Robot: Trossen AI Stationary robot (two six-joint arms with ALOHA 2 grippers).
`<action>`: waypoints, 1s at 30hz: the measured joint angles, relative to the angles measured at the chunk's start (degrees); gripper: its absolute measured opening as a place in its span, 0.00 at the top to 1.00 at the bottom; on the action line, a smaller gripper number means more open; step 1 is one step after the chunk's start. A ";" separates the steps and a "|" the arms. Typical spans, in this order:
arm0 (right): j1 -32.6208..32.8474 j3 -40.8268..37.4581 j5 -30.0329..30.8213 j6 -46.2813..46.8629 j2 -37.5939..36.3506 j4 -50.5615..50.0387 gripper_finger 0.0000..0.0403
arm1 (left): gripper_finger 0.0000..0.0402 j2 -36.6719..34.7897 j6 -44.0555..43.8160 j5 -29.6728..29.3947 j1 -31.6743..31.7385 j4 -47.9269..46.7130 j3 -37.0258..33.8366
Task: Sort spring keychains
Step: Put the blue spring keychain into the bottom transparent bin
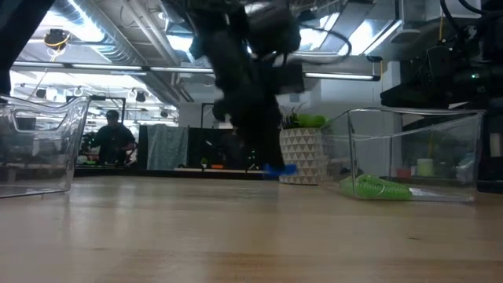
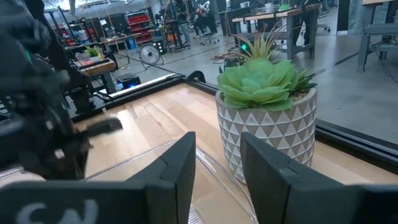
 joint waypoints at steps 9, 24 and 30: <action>0.00 -0.01 -0.02 0.00 0.00 0.02 0.69 | 0.95 -7.37 -2.05 0.63 1.30 -3.41 0.07; 0.02 0.01 -0.02 0.00 0.00 0.00 0.69 | 0.95 -23.54 -7.75 -0.62 5.33 -3.55 0.28; 0.01 0.01 -0.02 0.00 0.00 0.02 0.69 | 0.95 -26.44 -9.54 -1.64 5.17 -3.60 0.28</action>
